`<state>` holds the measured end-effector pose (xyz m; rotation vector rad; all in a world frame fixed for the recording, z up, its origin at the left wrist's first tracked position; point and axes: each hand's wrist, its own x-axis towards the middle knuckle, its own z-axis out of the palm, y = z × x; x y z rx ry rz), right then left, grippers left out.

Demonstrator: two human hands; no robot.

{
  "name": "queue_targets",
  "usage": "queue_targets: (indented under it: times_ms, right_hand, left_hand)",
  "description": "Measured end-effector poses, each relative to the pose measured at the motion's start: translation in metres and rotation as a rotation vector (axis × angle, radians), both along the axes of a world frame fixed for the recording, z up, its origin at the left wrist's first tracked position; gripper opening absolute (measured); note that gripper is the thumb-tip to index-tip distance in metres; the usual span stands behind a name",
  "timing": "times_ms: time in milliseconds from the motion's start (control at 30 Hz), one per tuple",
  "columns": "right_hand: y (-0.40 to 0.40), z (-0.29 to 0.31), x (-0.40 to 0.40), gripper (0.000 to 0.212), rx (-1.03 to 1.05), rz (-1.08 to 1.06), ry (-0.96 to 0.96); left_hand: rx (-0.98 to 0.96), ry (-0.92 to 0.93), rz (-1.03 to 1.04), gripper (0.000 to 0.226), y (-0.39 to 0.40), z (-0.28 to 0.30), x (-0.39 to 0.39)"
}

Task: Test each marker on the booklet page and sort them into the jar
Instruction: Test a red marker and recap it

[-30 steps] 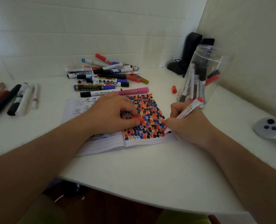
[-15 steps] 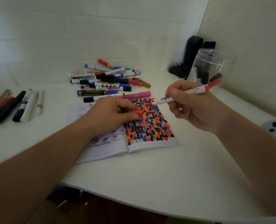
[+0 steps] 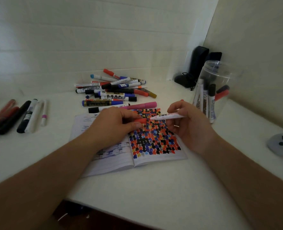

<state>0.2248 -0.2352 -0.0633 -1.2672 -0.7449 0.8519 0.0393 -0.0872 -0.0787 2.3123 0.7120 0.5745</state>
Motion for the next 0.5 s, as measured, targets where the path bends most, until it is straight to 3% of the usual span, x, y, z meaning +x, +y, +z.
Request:
queue_targets:
  times_ms: [500]
  right_hand:
    - [-0.0004,-0.0095,0.0048,0.009,-0.044,0.009,-0.301]
  left_hand:
    - [-0.054,-0.090,0.012,0.021,0.0000,-0.0009,-0.0014]
